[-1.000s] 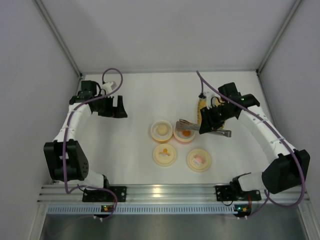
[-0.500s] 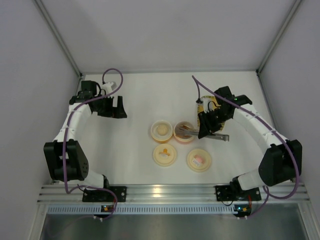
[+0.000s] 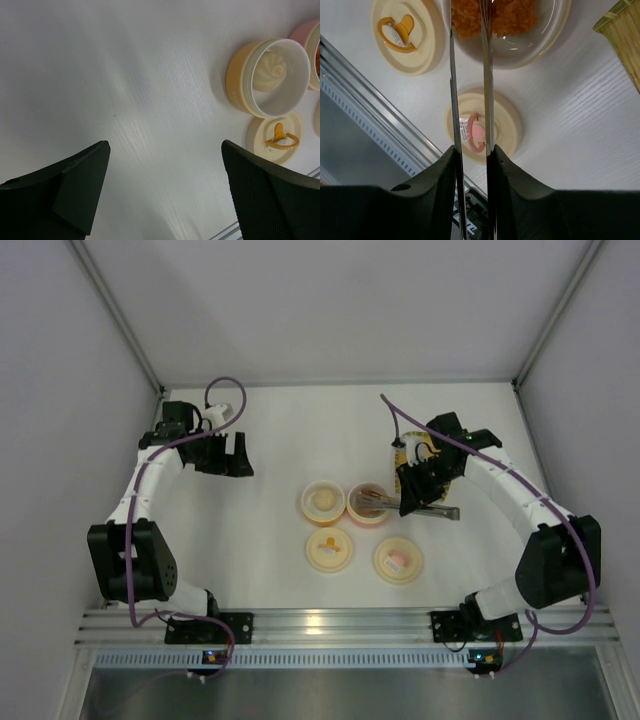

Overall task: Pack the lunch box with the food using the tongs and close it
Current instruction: Place the fake food in the packing box.

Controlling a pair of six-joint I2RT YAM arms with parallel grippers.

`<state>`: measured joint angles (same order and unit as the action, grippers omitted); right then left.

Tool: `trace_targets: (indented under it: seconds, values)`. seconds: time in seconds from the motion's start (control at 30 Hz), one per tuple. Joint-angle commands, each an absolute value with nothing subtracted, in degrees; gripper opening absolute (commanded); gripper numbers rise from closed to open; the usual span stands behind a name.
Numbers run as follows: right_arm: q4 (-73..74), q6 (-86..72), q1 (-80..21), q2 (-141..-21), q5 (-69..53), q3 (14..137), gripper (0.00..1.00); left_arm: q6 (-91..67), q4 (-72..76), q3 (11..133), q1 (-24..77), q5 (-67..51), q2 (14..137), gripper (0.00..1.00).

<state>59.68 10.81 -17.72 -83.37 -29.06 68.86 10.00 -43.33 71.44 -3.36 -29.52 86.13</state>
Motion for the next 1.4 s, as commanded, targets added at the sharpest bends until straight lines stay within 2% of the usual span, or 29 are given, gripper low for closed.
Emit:
trace_targets:
  seconds: [0.0,0.2,0.37,0.5,0.67,0.83,1.03,1.37]
  values:
    - [57.5,12.9,-17.6,-82.8,-25.4,69.6,0.00,10.5,-42.5,72.4,-3.4,-30.2,84.8,0.98]
    - [57.7,14.6,-18.3,-82.2,-23.8,70.0,0.00,10.4,-42.5,72.2,-3.5,-30.5,84.9,0.98]
    - [57.6,14.2,-19.6,-82.9,-25.2,70.0,0.20,10.4,-42.4,72.3,-3.5,-30.3,85.0,0.98]
    - [57.7,13.4,-19.6,-82.9,-26.0,71.2,0.42,10.5,-42.5,72.4,-3.5,-30.1,84.9,0.98]
    - [58.8,13.1,-19.7,-83.0,-26.6,73.2,0.54,10.5,-42.5,72.6,-3.5,-30.1,84.8,0.98]
    - [59.7,13.2,-19.6,-82.1,-27.3,75.1,0.52,10.4,-42.5,72.7,-3.6,-30.4,84.9,0.98]
    - [60.3,13.4,-19.7,-80.9,-28.6,76.4,0.37,10.5,-42.7,73.0,-3.5,-30.3,84.6,0.98]
    - [55.9,10.2,-17.7,-77.9,-24.9,78.6,0.31,10.5,-43.2,73.9,-3.5,-30.6,84.0,0.98]
